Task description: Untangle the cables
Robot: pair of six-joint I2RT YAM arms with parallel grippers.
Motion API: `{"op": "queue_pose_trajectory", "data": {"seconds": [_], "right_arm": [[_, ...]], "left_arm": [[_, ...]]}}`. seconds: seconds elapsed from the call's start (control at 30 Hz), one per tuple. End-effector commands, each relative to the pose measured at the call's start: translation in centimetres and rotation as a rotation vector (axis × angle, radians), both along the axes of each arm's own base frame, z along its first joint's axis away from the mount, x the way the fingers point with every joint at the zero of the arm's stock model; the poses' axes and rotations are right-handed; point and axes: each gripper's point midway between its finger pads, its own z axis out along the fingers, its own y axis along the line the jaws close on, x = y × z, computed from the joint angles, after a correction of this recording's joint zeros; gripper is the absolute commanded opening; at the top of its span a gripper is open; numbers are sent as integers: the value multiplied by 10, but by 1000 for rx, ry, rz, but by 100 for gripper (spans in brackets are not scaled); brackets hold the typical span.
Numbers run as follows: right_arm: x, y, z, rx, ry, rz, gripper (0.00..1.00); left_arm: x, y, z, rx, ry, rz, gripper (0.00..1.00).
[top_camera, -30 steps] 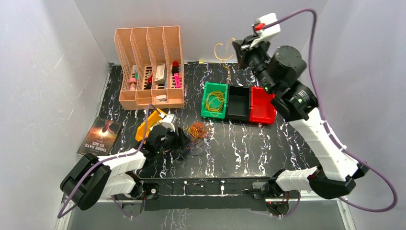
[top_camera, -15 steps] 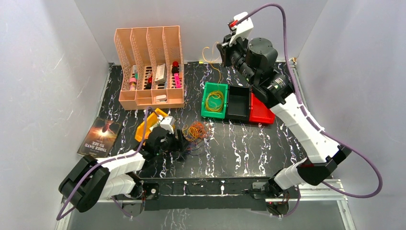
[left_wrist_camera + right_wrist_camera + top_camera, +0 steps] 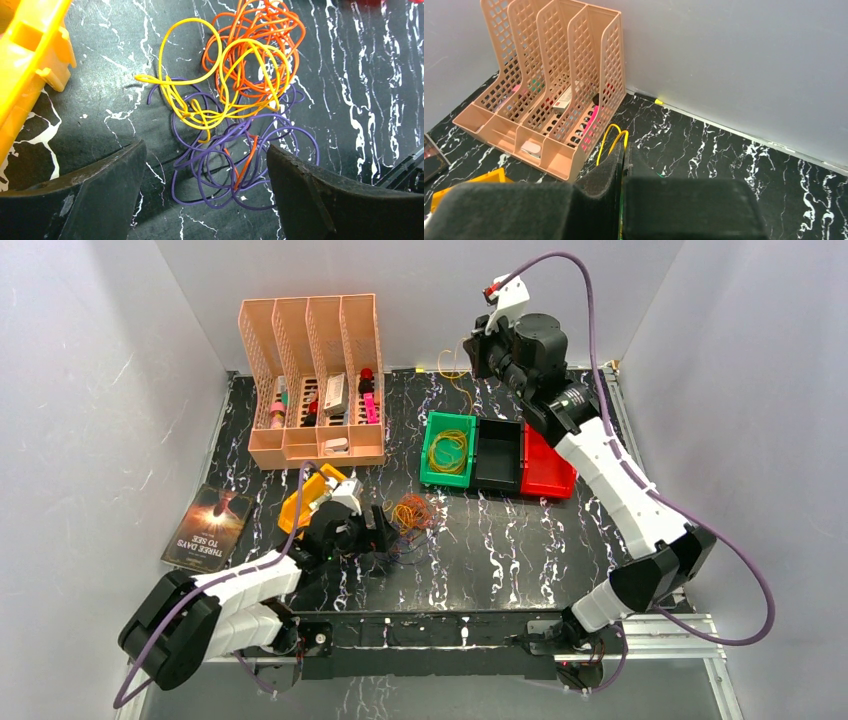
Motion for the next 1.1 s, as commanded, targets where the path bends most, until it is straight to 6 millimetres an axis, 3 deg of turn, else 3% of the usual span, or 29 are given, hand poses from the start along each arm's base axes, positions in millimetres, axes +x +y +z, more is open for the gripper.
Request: {"op": "queue_pose_trajectory", "data": {"seconds": [0.0,0.27,0.5,0.77,1.07], "right_arm": [[7,9,7,77,-6,76,0],[7,36,-42,104,131,279,0],[22,22,-100,77,259,185,0],[26,23,-171,5,386,179,0],[35,-6,-240,-115,500,16,0]], "left_arm": [[7,-4,24,-54,-55,18,89],[7,-6,34,-78,-44,28,95],[5,-7,32,-44,-1,13,97],[8,-7,38,-21,10,19,98],[7,-9,29,6,60,8,98]]}}
